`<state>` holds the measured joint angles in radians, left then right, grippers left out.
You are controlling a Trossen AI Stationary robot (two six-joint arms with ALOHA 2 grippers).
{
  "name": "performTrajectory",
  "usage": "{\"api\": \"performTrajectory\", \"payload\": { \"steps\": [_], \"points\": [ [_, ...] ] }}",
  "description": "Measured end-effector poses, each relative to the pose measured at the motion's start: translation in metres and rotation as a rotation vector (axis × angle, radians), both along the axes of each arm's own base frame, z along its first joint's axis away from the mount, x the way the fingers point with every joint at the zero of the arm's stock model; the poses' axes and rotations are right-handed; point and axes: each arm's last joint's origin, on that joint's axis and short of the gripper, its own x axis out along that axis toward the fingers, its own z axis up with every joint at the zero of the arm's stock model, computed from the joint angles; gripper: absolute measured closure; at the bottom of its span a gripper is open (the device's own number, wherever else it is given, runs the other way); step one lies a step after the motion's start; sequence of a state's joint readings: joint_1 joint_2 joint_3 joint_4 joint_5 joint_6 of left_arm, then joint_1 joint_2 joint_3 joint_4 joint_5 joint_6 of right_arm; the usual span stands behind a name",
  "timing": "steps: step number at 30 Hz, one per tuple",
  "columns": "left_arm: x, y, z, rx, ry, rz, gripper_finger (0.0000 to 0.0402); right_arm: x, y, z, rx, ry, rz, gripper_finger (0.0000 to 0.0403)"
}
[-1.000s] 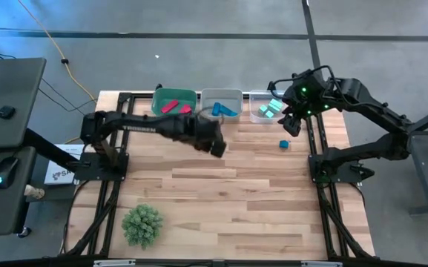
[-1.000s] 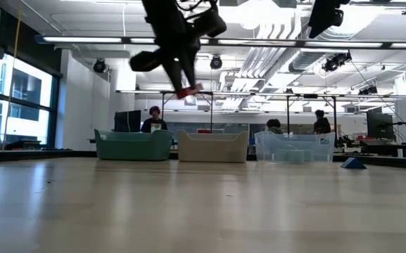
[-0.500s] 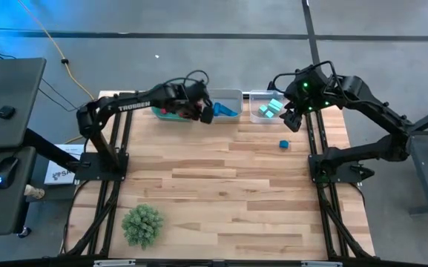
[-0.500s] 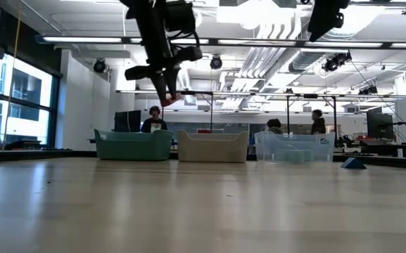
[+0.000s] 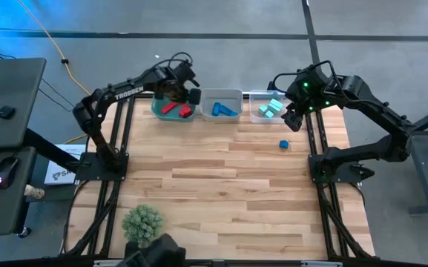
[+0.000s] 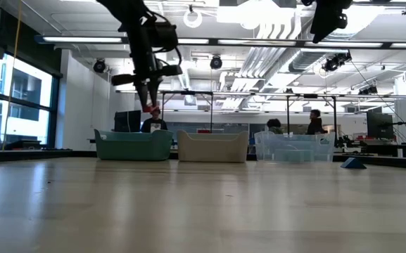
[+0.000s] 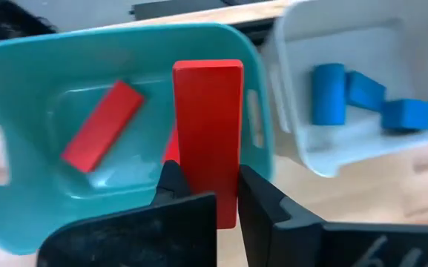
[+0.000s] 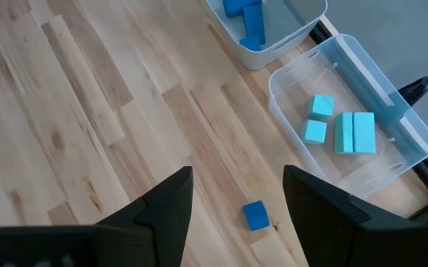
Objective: Sort & place blocks by color
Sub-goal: Put the red block into the green bin
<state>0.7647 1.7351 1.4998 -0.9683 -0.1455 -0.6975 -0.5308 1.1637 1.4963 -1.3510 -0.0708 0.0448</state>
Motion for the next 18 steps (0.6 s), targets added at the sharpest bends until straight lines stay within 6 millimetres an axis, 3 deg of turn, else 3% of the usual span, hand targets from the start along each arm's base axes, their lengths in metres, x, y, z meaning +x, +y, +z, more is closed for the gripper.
{"api": "performTrajectory", "payload": {
  "steps": [7,18],
  "points": [
    [-0.017,0.018,-0.009,-0.052,0.027,0.036,0.0401,0.000,0.000,0.000,0.026,-0.012,-0.055,0.0203],
    [-0.006,0.026,-0.041,-0.126,0.095,-0.019,0.0401,-0.001,-0.003,0.000,0.016,-0.014,-0.201,0.0203]
  ]
}}
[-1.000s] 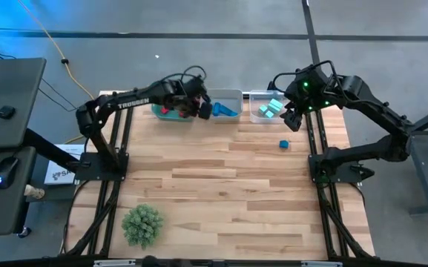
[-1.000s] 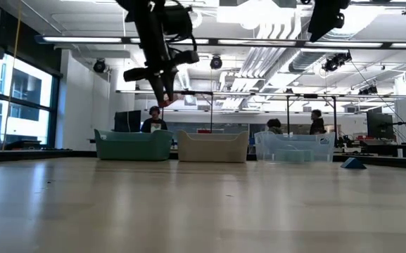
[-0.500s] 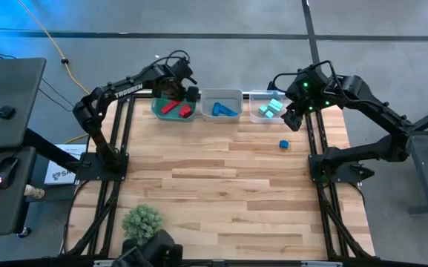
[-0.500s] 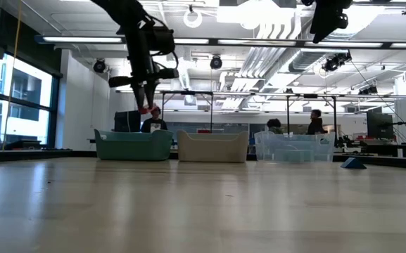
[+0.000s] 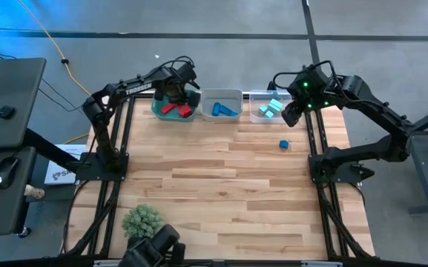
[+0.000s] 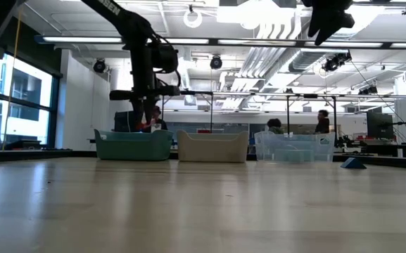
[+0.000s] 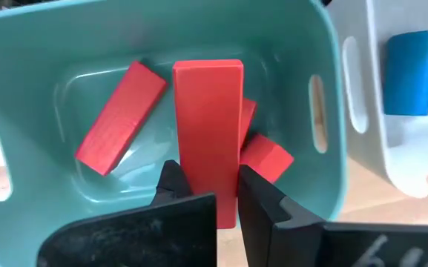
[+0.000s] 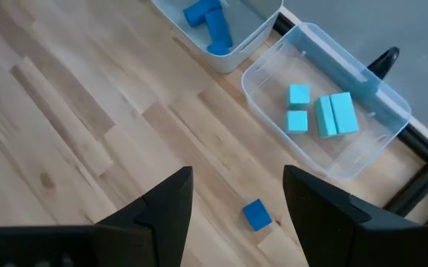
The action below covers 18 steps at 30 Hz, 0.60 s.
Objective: Sort & place blocks by color
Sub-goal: Put the red block into the green bin
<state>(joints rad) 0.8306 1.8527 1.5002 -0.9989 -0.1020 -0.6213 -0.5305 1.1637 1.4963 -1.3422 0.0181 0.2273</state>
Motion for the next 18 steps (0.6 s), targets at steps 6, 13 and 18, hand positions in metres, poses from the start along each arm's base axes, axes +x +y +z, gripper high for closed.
{"api": "performTrajectory", "payload": {
  "steps": [6,13,18],
  "points": [
    [0.004,0.002,-0.013,-0.038,0.015,-0.031,0.0401,0.000,0.000,0.000,0.064,-0.035,-0.111,0.0203],
    [0.008,0.005,-0.026,-0.067,0.044,-0.091,0.0401,-0.005,0.005,-0.011,0.183,0.023,-0.229,0.0203],
    [0.008,0.006,-0.029,-0.065,0.058,-0.107,0.0401,-0.002,0.010,-0.037,0.262,0.130,-0.280,0.0203]
  ]
}}
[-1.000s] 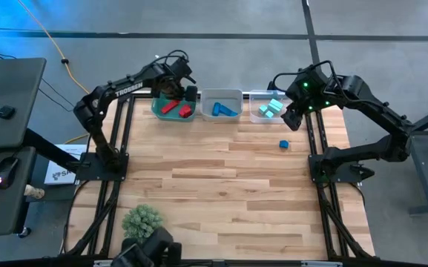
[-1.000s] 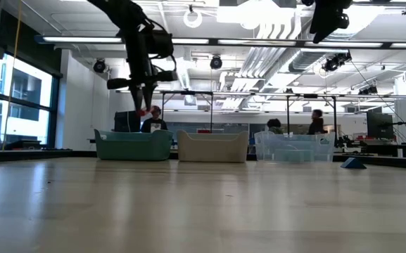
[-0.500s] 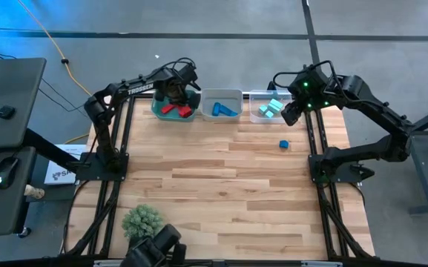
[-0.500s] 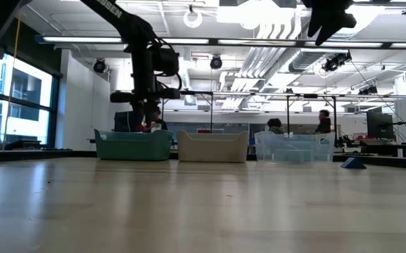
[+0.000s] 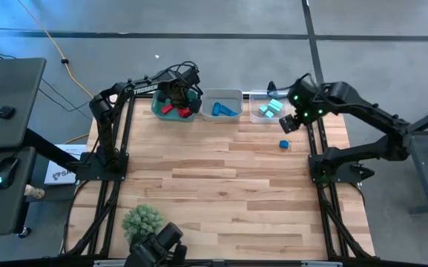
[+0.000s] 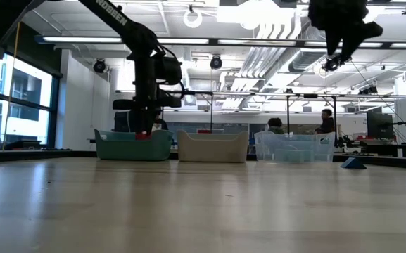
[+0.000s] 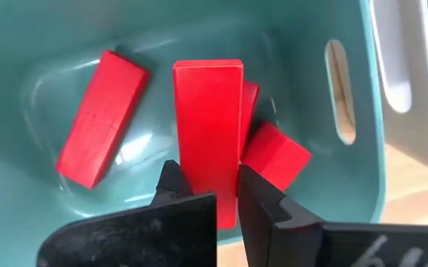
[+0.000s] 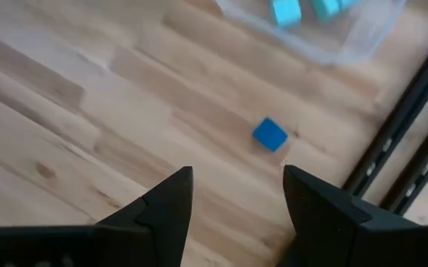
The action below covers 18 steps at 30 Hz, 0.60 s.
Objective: Sort & place blocks by color
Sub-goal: Put the red block into the green bin
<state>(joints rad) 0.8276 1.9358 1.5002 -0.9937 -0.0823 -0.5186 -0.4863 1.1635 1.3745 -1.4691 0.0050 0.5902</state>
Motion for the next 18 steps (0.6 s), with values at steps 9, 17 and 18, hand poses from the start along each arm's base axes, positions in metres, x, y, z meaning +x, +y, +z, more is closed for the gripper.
{"api": "performTrajectory", "payload": {
  "steps": [9,17,18],
  "points": [
    [-0.003,0.004,0.000,0.011,0.013,-0.041,0.0401,0.011,0.009,-0.049,0.088,0.094,-0.068,0.0203],
    [-0.003,0.003,0.000,0.013,0.023,-0.106,0.0378,0.015,0.016,-0.084,0.136,0.129,-0.036,0.0203],
    [-0.003,0.003,0.000,0.012,0.023,-0.107,0.0372,0.015,0.016,-0.087,0.143,0.128,-0.025,0.0203]
  ]
}}
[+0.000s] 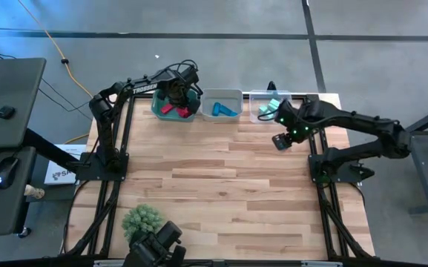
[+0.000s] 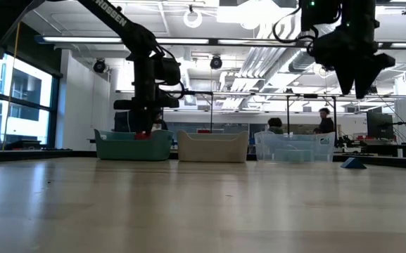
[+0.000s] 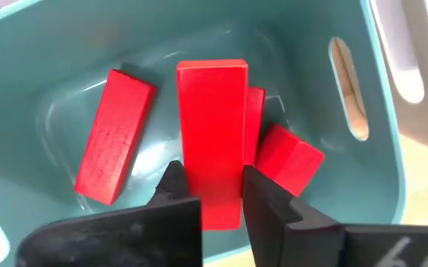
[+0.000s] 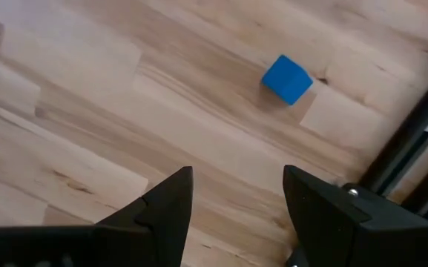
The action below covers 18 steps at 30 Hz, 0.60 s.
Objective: Sort & place blocks by color
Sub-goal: Put the red block into the green bin, then put the blue block into the gray bin
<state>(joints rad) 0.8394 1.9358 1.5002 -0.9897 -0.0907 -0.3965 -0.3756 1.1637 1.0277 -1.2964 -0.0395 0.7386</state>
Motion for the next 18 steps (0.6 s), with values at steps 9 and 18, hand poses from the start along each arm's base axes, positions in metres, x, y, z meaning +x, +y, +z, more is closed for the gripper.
{"api": "performTrajectory", "payload": {
  "steps": [9,18],
  "points": [
    [0.000,0.000,0.000,0.001,0.005,-0.025,0.0328,0.001,0.000,-0.030,-0.012,-0.001,0.123,0.0203],
    [0.001,-0.002,0.000,-0.042,-0.037,-0.033,0.0324,0.000,-0.002,-0.046,-0.065,0.022,0.330,0.0199]
  ]
}}
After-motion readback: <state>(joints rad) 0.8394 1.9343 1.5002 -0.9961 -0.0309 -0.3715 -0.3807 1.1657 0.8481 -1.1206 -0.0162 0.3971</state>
